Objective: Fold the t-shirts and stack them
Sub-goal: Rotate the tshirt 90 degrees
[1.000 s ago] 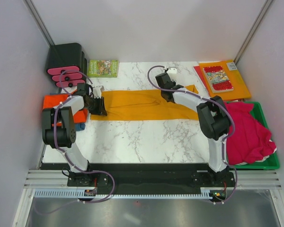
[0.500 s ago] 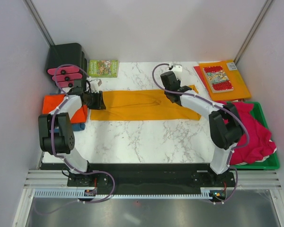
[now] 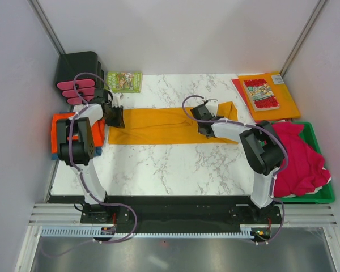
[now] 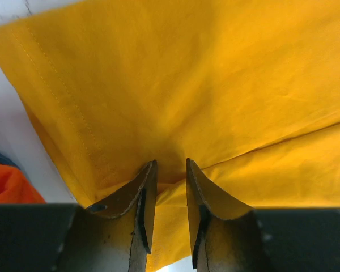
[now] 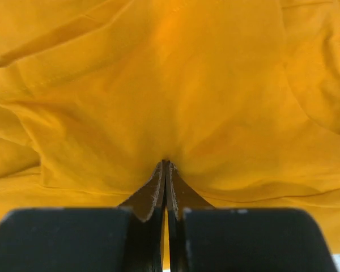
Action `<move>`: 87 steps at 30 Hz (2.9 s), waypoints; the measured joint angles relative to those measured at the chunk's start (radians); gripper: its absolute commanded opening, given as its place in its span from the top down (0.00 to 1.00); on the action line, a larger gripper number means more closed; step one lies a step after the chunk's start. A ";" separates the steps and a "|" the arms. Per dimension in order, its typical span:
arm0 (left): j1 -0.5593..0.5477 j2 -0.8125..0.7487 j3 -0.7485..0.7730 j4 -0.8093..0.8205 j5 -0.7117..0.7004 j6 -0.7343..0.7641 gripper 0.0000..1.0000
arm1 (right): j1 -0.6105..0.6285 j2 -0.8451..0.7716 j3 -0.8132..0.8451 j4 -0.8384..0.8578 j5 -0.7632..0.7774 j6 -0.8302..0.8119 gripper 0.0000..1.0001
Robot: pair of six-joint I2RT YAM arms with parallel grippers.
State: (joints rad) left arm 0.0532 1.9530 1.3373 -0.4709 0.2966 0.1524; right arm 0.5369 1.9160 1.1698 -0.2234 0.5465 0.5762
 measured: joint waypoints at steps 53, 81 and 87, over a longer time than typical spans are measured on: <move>-0.331 -0.292 0.085 -0.297 0.003 0.199 0.73 | -0.240 -0.068 0.438 -0.193 -0.249 -0.012 0.80; -0.285 0.010 0.016 -0.292 -0.260 0.195 0.75 | -0.258 0.430 0.738 -0.426 -0.036 0.017 0.82; -0.415 -0.057 -0.080 -0.339 -0.263 0.264 0.76 | -0.271 0.541 0.938 -0.471 -0.105 0.003 0.80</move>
State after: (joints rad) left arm -0.3618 1.8961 1.2572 -0.8097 0.0338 0.4160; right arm 0.2657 2.4565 2.1075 -0.6941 0.4416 0.5793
